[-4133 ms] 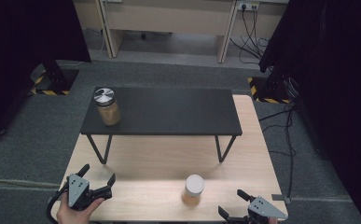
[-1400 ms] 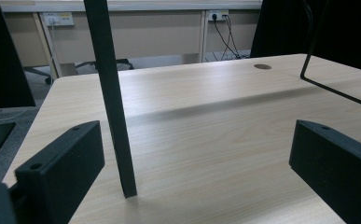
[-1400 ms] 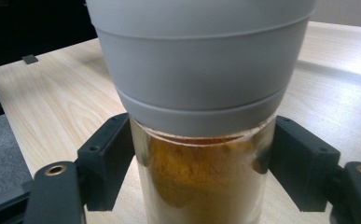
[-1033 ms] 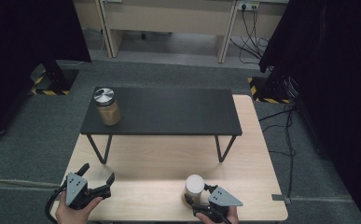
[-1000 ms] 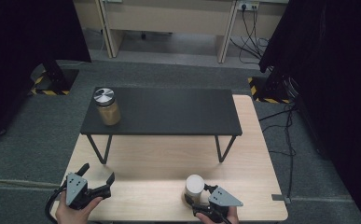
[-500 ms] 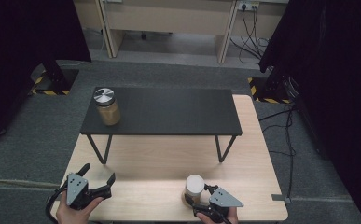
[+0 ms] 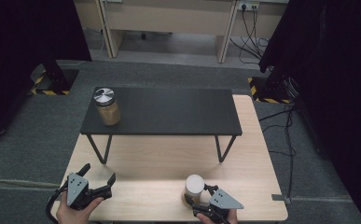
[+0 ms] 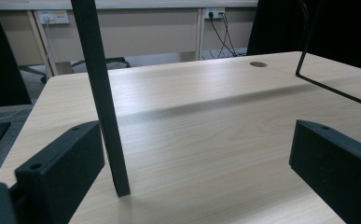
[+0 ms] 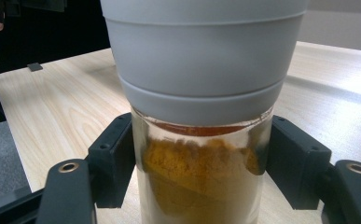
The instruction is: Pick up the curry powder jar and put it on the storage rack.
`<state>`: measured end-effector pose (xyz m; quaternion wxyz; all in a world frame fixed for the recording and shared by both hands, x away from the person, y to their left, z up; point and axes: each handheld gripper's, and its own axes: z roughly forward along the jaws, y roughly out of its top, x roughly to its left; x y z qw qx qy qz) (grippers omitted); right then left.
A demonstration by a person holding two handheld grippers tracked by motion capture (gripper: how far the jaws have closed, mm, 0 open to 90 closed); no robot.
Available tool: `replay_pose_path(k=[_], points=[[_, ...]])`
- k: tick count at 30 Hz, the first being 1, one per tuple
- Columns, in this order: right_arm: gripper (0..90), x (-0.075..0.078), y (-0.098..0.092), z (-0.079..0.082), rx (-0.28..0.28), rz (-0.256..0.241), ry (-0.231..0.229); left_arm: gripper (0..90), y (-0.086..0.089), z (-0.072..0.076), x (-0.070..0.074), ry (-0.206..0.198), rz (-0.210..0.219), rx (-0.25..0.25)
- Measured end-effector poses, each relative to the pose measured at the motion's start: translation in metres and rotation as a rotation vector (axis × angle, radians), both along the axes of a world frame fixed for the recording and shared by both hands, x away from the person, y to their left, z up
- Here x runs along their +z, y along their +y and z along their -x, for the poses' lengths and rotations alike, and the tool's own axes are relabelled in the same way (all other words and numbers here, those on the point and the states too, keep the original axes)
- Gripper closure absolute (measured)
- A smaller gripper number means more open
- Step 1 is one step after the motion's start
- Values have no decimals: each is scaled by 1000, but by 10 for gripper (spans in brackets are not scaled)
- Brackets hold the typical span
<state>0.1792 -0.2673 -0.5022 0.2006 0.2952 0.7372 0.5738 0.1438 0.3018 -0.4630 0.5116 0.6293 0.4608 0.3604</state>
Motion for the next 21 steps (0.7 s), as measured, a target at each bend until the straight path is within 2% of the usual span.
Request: replay_pose_path(k=[8, 15, 21], points=[[318, 0, -2, -2, 7, -12, 5, 20, 0, 0, 0, 1, 0, 0], [320, 6, 0, -2, 14, 8, 1, 21, 1, 0, 0, 3, -1, -1], [320, 14, 0, 1, 13, 7, -30, 21, 1, -1, 0, 5, 2, 3]])
